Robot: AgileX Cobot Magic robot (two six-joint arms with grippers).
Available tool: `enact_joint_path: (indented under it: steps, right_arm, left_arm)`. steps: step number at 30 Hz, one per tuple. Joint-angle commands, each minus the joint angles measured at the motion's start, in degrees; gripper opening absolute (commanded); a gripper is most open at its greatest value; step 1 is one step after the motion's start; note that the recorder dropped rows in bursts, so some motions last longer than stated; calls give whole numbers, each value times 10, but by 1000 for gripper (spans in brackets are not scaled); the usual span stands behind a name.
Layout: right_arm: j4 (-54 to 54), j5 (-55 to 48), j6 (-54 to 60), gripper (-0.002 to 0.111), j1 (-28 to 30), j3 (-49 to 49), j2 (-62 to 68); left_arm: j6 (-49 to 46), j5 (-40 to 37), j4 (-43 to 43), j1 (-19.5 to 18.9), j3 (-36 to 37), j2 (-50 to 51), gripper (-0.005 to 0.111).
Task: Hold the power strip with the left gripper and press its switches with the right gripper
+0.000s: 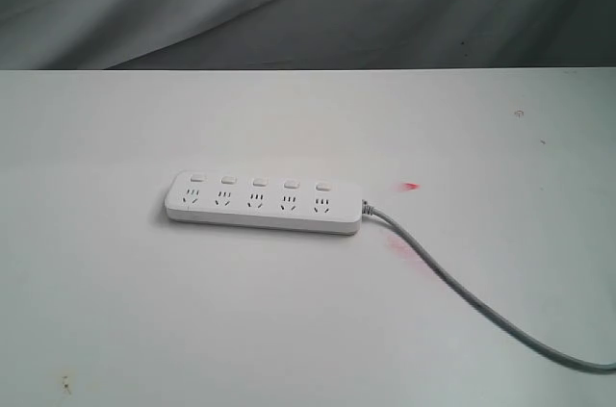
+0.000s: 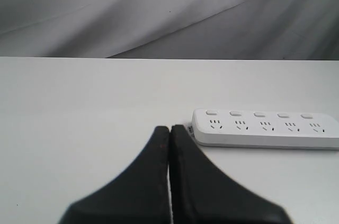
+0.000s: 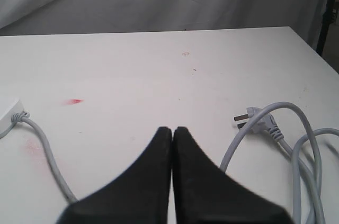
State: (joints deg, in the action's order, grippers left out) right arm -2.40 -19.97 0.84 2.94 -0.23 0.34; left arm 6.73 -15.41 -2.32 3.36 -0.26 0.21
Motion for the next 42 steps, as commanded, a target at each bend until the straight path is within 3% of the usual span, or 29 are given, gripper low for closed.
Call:
enact_joint_path:
  steps: [1, 29, 35, 42]
  right_arm:
    - [3, 5, -1, 0, 6, 2, -3]
    - [3, 5, -1, 0, 6, 2, -3]
    - [3, 5, -1, 0, 6, 2, -3]
    - [3, 5, -1, 0, 6, 2, -3]
  left_arm:
    - [3, 2, -1, -1, 3, -2, 0]
    - [0, 1, 20, -1, 3, -2, 0]
    - [-86, -1, 17, -1, -90, 21, 0]
    - [-115, 0, 17, -1, -232, 184, 0]
